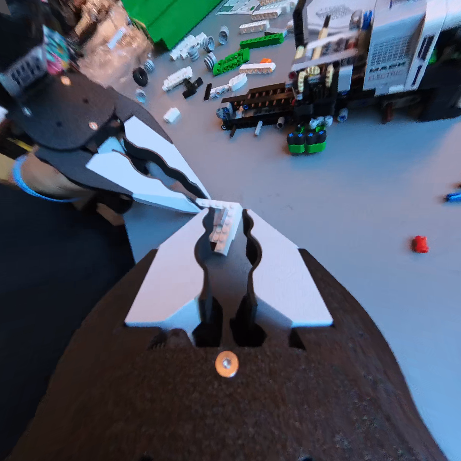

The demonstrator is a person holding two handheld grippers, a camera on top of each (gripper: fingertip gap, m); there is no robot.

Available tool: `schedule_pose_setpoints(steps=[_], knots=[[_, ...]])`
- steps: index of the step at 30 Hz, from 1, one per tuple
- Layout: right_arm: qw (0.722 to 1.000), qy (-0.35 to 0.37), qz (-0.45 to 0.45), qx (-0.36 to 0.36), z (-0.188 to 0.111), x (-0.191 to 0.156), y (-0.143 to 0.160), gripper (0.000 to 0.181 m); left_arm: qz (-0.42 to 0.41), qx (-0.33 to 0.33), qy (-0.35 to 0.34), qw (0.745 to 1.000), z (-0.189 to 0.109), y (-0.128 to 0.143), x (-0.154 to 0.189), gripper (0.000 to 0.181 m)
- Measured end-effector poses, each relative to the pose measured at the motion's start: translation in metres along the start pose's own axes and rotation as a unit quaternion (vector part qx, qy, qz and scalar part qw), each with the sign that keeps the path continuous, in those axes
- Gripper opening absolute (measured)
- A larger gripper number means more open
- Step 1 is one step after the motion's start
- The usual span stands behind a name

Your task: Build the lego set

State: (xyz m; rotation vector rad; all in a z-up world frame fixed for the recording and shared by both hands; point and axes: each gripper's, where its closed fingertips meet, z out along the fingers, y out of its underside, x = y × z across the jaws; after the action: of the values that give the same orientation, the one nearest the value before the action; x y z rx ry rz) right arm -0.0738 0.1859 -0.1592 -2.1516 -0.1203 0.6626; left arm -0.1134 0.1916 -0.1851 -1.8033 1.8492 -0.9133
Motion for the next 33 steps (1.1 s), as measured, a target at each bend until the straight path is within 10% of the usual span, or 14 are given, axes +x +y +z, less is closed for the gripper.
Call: schedule_pose_setpoints(steps=[21,33], knots=[[0.964,-0.128,0.234,-0.012,0.010,-0.015,-0.017,0.041,0.062,0.090,-0.031,0.993,-0.029,-0.023,-0.011,0.007],[0.964,-0.115,0.236,-0.047,0.035,-0.021,-0.016,0.021,0.057,0.106,-0.031,0.992,-0.035,-0.018,-0.021,0.007]])
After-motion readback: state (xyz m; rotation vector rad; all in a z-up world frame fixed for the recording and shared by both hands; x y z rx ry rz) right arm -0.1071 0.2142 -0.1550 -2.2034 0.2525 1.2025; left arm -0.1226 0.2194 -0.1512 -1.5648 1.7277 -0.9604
